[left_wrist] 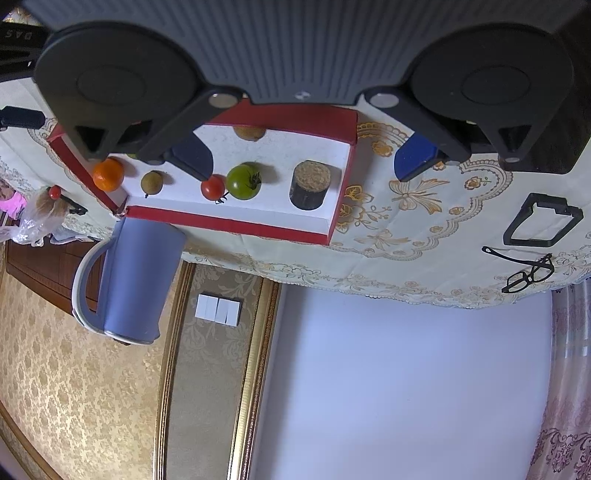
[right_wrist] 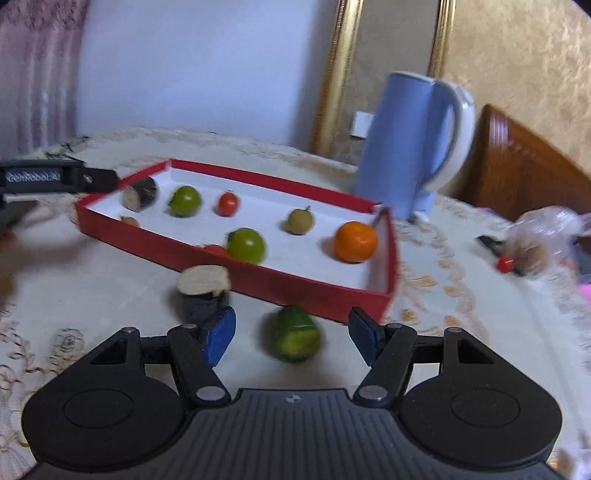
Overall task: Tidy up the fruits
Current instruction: 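Grasp the green lime on the cloth with the right gripper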
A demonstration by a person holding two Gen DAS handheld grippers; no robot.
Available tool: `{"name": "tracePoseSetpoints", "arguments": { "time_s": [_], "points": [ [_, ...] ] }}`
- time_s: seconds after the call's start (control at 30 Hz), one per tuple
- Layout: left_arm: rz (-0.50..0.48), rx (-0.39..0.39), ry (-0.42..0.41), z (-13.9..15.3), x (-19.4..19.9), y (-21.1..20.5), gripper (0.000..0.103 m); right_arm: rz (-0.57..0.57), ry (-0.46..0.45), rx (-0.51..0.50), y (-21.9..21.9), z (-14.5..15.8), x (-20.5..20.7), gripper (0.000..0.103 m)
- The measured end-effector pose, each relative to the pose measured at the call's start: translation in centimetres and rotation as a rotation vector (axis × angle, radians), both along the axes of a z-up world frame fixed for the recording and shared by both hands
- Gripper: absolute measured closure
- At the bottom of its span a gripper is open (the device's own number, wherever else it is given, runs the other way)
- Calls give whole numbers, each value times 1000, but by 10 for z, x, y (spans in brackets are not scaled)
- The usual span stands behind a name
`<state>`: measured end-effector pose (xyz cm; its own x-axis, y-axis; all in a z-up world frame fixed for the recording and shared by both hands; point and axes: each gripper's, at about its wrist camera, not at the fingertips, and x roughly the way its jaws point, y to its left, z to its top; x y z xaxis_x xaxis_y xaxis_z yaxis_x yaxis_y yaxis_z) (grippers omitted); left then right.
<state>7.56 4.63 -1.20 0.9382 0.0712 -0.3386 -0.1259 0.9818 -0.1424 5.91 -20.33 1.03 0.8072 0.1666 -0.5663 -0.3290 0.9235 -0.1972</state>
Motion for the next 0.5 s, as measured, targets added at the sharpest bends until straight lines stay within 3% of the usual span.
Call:
{"name": "tracePoseSetpoints", "arguments": {
  "time_s": [0.17, 0.27, 0.37, 0.5],
  "points": [
    [-2, -2, 1, 0, 1, 0, 0, 21, 57, 44, -4, -5, 8, 40],
    [0, -6, 2, 0, 1, 1, 0, 43, 79, 69, -5, -6, 12, 51],
    [-2, -8, 5, 0, 2, 1, 0, 67, 95, 95, -4, -5, 11, 69],
    [-12, -1, 0, 0, 1, 0, 0, 58, 89, 101, -3, -4, 6, 74]
  ]
}}
